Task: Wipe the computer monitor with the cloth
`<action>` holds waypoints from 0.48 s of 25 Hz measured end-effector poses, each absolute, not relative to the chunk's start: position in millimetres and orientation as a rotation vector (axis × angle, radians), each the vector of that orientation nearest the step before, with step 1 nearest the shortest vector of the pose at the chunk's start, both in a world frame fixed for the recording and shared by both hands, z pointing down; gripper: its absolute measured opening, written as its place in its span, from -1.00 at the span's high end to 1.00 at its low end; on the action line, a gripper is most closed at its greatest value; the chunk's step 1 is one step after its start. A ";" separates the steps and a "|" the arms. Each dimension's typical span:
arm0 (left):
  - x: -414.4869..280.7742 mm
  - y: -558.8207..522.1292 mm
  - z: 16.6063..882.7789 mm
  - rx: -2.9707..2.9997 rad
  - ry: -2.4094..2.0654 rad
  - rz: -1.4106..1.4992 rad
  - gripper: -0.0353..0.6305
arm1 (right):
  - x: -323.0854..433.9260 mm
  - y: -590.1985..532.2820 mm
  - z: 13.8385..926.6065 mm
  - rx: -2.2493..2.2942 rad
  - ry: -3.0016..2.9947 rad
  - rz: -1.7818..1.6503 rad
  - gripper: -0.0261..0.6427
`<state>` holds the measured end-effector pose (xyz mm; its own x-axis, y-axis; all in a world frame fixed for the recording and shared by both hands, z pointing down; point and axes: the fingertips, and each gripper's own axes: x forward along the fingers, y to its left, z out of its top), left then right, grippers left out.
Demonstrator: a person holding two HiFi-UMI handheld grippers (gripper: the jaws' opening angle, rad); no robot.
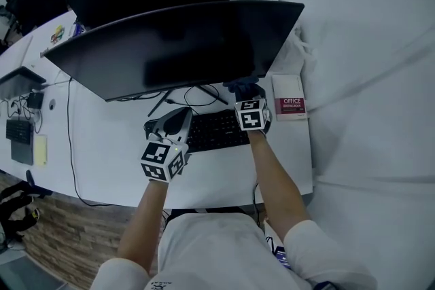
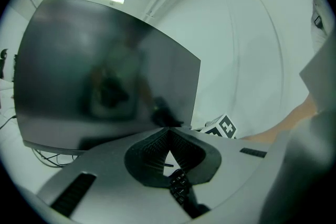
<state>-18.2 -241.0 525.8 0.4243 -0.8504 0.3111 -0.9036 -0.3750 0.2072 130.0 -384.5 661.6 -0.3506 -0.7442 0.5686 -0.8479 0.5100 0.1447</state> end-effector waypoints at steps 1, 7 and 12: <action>-15.3 -241.3 526.2 2.342 -1.501 0.218 0.88 | 137.0 -386.2 661.5 1.306 -2.167 0.231 0.46; -0.2 -240.4 528.2 2.352 -1.480 0.233 0.88 | 183.8 -397.3 658.1 1.392 -2.120 0.224 0.47; 3.5 -237.9 528.9 2.356 -1.477 0.247 0.88 | 202.3 -400.0 654.5 1.422 -2.096 0.208 0.47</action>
<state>3.5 -237.9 528.9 0.4418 -0.8358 0.3260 -0.8964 -0.3963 0.1987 202.3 -400.0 654.5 -0.2539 -0.7959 0.5495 -0.8884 0.4166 0.1928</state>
